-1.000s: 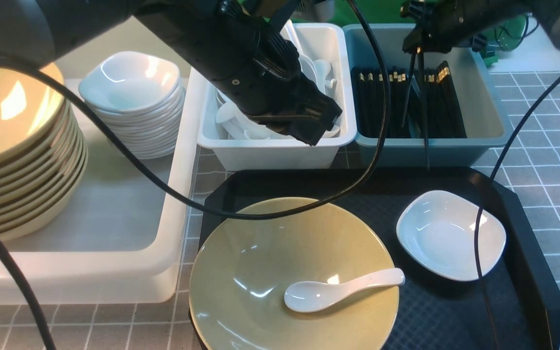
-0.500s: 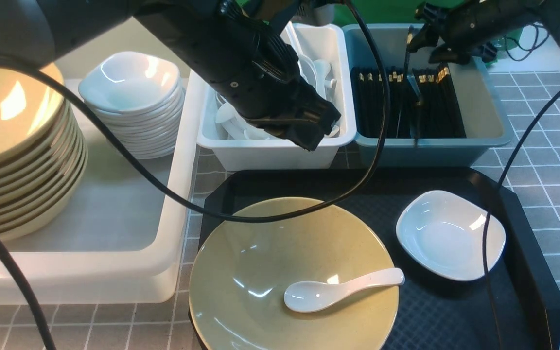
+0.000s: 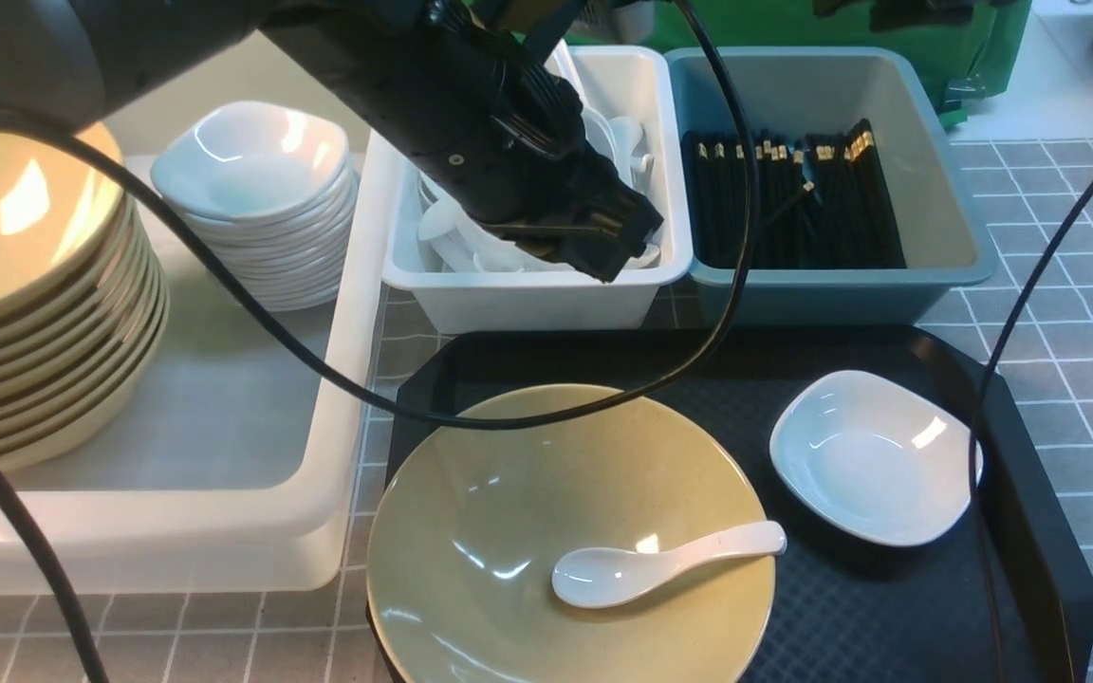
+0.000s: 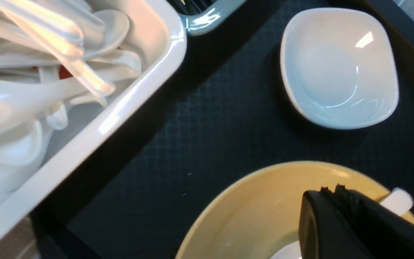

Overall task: On grey table put chopsticks spoon bowls plates into blue grey white boxes.
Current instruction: 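Reach down and grasp the white spoon resting in the bowl with the right gripper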

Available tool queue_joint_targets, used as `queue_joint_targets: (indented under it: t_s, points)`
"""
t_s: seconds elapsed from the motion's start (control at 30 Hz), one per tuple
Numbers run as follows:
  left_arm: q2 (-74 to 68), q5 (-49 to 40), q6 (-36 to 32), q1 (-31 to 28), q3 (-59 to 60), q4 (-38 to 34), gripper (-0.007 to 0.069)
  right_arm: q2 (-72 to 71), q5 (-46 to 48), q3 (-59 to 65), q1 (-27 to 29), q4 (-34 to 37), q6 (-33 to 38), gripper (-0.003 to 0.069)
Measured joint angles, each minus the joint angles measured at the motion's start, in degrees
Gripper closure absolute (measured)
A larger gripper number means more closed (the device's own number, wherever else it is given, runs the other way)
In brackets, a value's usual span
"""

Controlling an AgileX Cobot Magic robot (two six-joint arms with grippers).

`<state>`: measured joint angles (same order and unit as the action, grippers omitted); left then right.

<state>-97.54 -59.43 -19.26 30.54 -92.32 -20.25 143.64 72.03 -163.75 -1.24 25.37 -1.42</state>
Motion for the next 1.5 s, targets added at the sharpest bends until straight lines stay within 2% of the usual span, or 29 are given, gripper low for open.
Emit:
queue_joint_targets:
  t_s: [0.17, 0.23, 0.27, 0.37, 0.4, 0.57, 0.73, 0.83, 1.0, 1.1, 1.2, 1.27, 1.3, 1.5]
  points:
    - [4.32, -0.29, 1.78, 0.00, 0.98, 9.43, 0.0636, -0.14, 0.11, 1.83, -3.41, 0.19, 2.74, 0.0334]
    - [6.10, -0.35, 2.35, 0.00, 1.87, 11.86, 0.0636, -0.14, 0.11, 2.81, -4.05, 0.19, 3.17, 0.0362]
    - [9.04, -0.40, 3.99, 0.00, 4.31, 15.26, 0.0636, -0.14, 0.11, 4.92, -5.20, 0.19, 4.36, 0.0419]
    - [12.69, -0.32, 5.73, -0.08, 7.73, 18.83, 0.0636, -0.14, 0.29, 6.45, -6.23, 0.19, 4.74, 0.0472]
    - [16.68, 0.47, 7.56, -0.57, 12.11, 20.88, 0.0636, -0.23, 0.28, 6.89, -7.20, 0.19, 5.25, 0.0519]
    - [26.14, 1.77, 10.60, -4.24, 22.97, 21.65, 0.0636, -2.76, 0.28, 7.19, -9.41, 0.06, 7.35, 0.0593]
    - [36.27, 1.51, 11.17, -10.68, 34.37, 21.54, 0.0636, -9.00, 0.28, 7.19, -12.37, 1.64, 9.20, 0.0619]
    - [41.30, 1.16, 11.11, -12.98, 38.61, 20.25, 0.0636, -12.33, 0.28, 8.01, -13.83, 2.04, 10.08, 0.0619]
    - [45.73, 2.49, 9.87, -13.44, 39.94, 14.64, 0.0636, -16.85, 0.28, 12.33, -15.09, 2.09, 11.92, 0.0619]
    - [46.56, 5.28, 5.58, -13.44, 39.95, 7.16, 0.0636, -21.25, 0.28, 17.89, -15.64, 1.43, 14.06, 0.0619]
    - [46.32, 7.91, -2.17, -13.44, 40.01, -1.23, 0.0636, -29.63, 0.22, 28.24, -17.53, -4.62, 17.51, 0.0619]
    - [46.32, 8.47, -4.21, -13.44, 40.01, -3.53, 0.0636, -32.47, 0.22, 31.82, -18.52, -7.28, 18.31, 0.0619]
    - [46.32, 8.85, -7.07, -13.44, 40.01, -5.92, 0.0636, -37.17, 0.22, 37.98, -20.44, -11.46, 20.04, 0.0619]
    - [45.01, 5.87, -11.73, -13.44, 40.01, -7.37, 0.0636, -51.19, 0.22, 60.98, -28.16, -14.60, 26.15, 0.0619]
